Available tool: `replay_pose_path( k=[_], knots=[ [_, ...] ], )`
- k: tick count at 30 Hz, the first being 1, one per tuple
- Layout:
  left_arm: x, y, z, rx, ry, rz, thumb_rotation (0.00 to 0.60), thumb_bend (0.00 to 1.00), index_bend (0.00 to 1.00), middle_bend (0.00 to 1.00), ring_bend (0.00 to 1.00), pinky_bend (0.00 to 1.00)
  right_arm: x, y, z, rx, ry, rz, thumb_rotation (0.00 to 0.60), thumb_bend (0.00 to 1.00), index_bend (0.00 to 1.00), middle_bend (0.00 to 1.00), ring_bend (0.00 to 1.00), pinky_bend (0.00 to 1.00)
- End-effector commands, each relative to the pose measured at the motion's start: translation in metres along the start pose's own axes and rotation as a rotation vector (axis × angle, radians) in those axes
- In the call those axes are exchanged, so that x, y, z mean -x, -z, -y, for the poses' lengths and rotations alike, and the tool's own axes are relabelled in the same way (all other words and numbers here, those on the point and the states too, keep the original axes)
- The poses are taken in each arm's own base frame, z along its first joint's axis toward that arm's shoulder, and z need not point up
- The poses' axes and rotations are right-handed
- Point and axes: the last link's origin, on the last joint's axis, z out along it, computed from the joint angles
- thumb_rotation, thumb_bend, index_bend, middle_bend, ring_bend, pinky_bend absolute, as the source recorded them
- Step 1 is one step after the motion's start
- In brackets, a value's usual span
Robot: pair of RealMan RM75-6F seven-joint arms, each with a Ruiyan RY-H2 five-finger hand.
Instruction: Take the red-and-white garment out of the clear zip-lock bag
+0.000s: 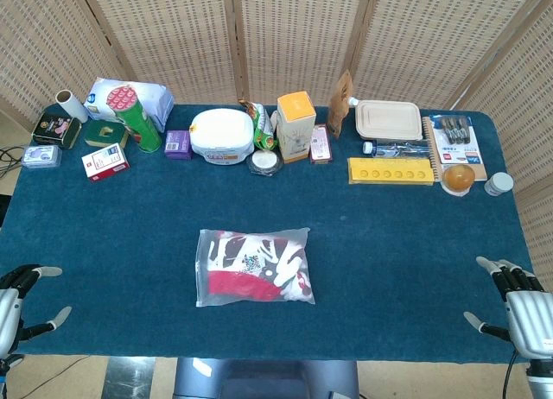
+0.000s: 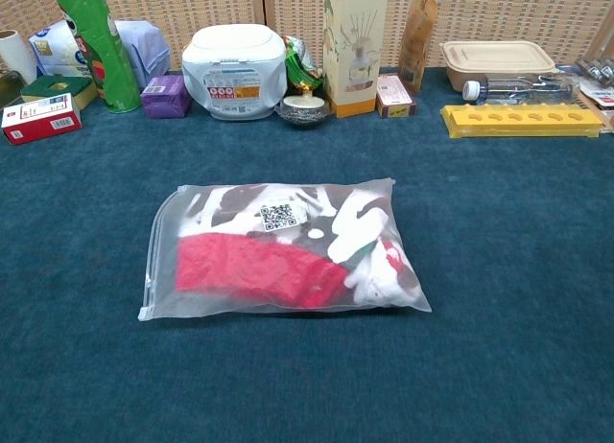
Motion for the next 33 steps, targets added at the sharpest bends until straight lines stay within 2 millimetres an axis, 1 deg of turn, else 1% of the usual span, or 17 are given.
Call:
replay_pose_path(
  k=[1,9,18,21,27,30,33],
  knots=[
    [0.001,0.0,-0.001,-0.001,0.0,0.007,0.585,0.21,0.31,0.33,0.2,0.2,0.002,-0.001,-0.002,0.006,-0.004,0.008,0.524,0.12,0.17,0.26,0.21,0.25],
    [-0.002,0.001,-0.006,0.011,-0.005,-0.008,0.587,0.21,0.31,0.33,0.2,0.2,0.0,-0.001,-0.004,-0.004,-0.009,0.003,0.524,0.12,0.18,0.26,0.21,0.24],
    [-0.003,0.002,-0.005,0.009,-0.006,-0.013,0.586,0.21,0.31,0.33,0.2,0.2,-0.002,0.001,-0.004,-0.014,-0.013,-0.005,0.521,0.12,0.18,0.26,0.21,0.24],
    [-0.005,0.002,-0.005,0.01,-0.013,-0.015,0.586,0.21,0.31,0.33,0.2,0.2,-0.001,0.0,-0.001,-0.034,-0.027,-0.002,0.521,0.12,0.18,0.26,0.21,0.24],
    [-0.008,0.001,-0.003,0.011,-0.034,-0.012,0.588,0.21,0.31,0.33,0.2,0.2,0.001,-0.016,0.015,-0.127,-0.096,0.015,0.522,0.12,0.18,0.26,0.21,0.24],
    [-0.01,0.0,-0.003,0.018,-0.05,-0.012,0.589,0.21,0.31,0.33,0.2,0.2,0.002,-0.037,0.042,-0.236,-0.164,0.028,0.52,0.11,0.17,0.26,0.22,0.24],
    [-0.012,-0.003,-0.002,0.02,-0.064,-0.014,0.589,0.21,0.31,0.33,0.2,0.2,0.004,-0.053,0.068,-0.324,-0.191,0.04,0.52,0.11,0.17,0.26,0.22,0.24]
  ],
)
